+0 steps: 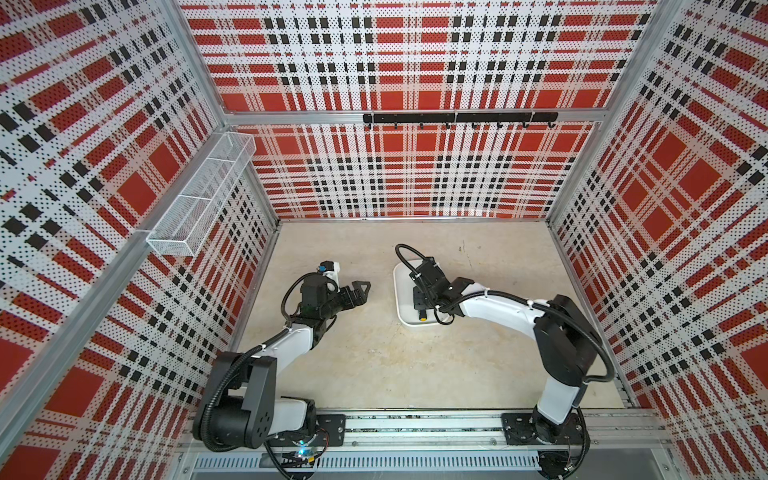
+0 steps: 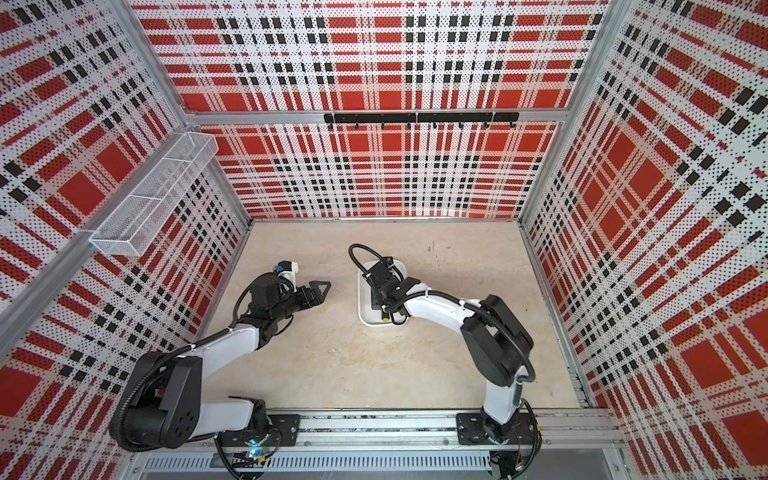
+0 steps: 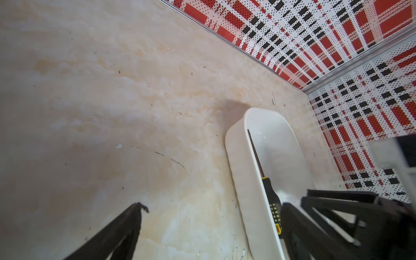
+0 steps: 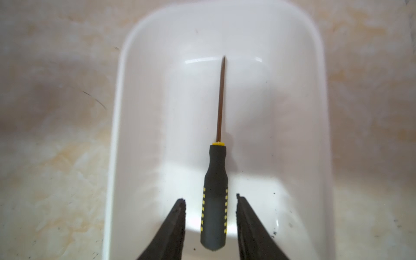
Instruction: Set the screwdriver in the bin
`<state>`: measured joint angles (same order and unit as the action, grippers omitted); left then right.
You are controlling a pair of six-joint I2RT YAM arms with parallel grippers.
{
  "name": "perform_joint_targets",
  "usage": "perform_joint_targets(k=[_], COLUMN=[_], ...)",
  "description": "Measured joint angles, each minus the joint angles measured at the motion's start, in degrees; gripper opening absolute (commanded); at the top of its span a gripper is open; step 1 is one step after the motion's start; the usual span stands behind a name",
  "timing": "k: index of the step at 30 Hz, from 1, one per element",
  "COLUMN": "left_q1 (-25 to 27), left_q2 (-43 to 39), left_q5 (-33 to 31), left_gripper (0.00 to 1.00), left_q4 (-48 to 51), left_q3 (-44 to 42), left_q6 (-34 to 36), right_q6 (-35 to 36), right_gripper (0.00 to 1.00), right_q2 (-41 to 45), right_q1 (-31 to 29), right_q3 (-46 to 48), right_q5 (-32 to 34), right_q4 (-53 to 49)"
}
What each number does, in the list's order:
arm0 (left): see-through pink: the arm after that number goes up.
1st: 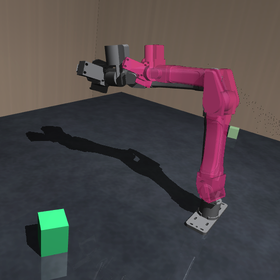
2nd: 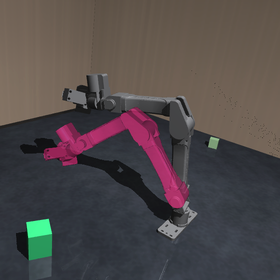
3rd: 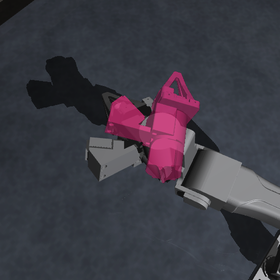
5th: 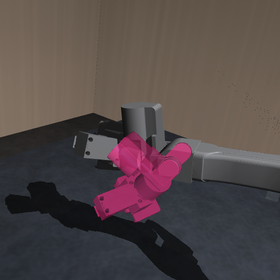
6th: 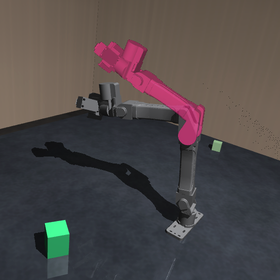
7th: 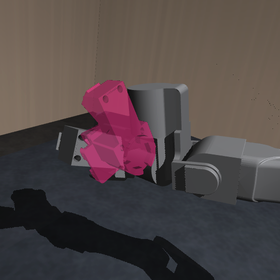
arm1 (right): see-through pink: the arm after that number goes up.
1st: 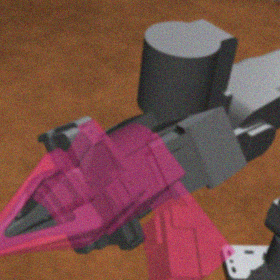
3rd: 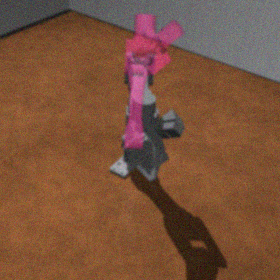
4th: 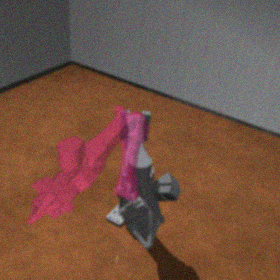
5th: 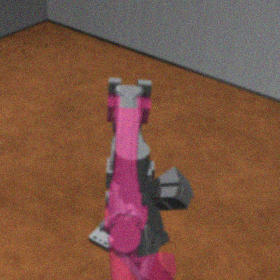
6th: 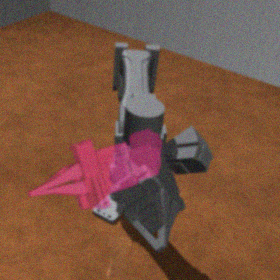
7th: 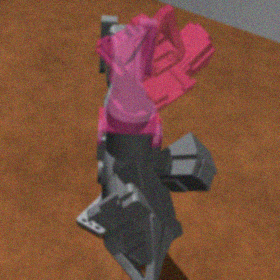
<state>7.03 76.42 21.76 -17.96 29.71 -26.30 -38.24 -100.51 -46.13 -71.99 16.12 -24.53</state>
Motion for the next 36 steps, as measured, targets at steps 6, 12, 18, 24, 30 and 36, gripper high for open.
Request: perform_joint_targets(k=[6,12,18,24,30,36], left_q1=[-0.48,-1.4,-2.62,-3.76,-5.53,-10.23], left_q2=[-1.73,-2.8,-3.78,-5.49,-9.68,-12.41], left_q5=[-1.6,-3.89,-6.51,-12.41,-19.91,-24.17], left_gripper=[0.98,0.98,0.98,0.98,0.98,0.98], left_q4=[1.95,3.72,4.63,5.22,1.46,-8.0], left_q3=[0.9,2.89,4.94,5.46,4.17,-1.2], left_q6=[1.27,2.36,3.65,6.54,10.64,13.03], right_q6=[11.45,19.65,22.71,23.85,26.21,27.78], right_gripper=[0.42,0.5,0.75,0.76,0.77,0.76], right_q2=[18.69,35.93,48.57,50.1,43.76,36.24], right_q1=[0.22,8.26,23.78,33.86,39.6,46.62], right_q3=[9.99,22.1,31.56,36.13,39.65,43.98], right_q5=[5.62,8.09,6.75,2.89,-1.49,-9.86], right_q4=[5.14,7.76,8.98,12.72,20.74,31.45])
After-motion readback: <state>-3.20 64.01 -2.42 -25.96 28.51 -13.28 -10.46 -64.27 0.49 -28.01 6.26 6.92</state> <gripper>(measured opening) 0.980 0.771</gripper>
